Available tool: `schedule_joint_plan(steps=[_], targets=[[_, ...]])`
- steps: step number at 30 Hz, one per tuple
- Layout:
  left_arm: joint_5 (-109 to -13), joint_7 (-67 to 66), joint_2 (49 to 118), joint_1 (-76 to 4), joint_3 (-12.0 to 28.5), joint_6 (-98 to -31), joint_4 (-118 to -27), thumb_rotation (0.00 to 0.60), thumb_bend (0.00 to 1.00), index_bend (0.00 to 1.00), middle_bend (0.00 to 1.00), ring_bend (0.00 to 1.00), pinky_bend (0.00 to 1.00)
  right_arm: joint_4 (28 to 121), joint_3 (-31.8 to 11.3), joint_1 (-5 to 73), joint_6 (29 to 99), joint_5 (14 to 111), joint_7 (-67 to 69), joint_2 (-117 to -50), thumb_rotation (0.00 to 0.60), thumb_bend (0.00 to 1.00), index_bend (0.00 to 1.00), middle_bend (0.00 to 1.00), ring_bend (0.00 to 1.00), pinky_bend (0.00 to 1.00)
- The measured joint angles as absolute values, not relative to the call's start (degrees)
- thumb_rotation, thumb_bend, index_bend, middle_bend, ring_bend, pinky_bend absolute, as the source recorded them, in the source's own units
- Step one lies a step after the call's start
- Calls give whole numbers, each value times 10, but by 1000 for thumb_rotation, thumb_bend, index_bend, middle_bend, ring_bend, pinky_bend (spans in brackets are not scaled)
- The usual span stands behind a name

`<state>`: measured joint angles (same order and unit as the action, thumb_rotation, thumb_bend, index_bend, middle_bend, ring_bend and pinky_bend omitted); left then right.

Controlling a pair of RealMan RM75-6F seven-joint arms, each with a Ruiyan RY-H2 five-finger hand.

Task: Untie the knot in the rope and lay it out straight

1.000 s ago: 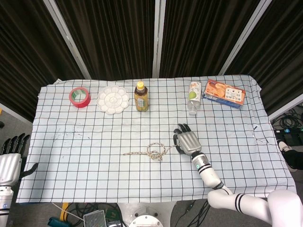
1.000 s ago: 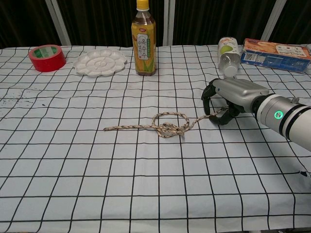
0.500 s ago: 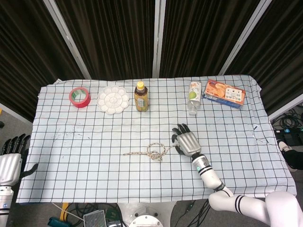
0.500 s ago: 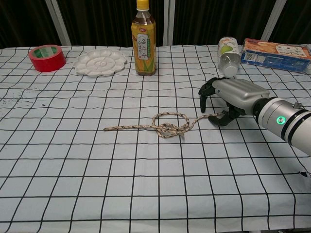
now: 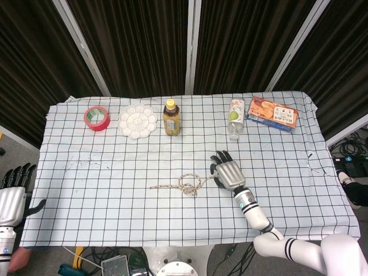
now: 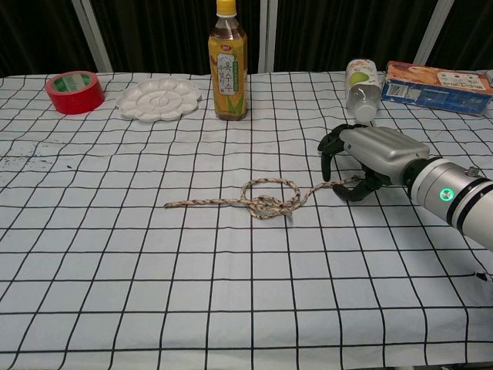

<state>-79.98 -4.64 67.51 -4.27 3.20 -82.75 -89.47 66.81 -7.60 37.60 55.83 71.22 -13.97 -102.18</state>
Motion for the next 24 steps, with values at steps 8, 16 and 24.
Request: schedule_joint_plan(steps=[8,16,24], targets=[[-800,-45,676,-43,32,-826,-893,600,175,0,0,0,0,663,-80,375,555,709,-143,-1026,600,400,552,182,0,0],[-807,-48,672,-49,31,-821,-891,600,175,0,0,0,0,665,-81,374,551,704,-158,-1027,600,441,585,193,0,0],[-842,-33,656,-75,33,-806,-898,600,174,0,0,0,0,691,-87,368,571,707,-166,-1012,600,477,610,202,0,0]])
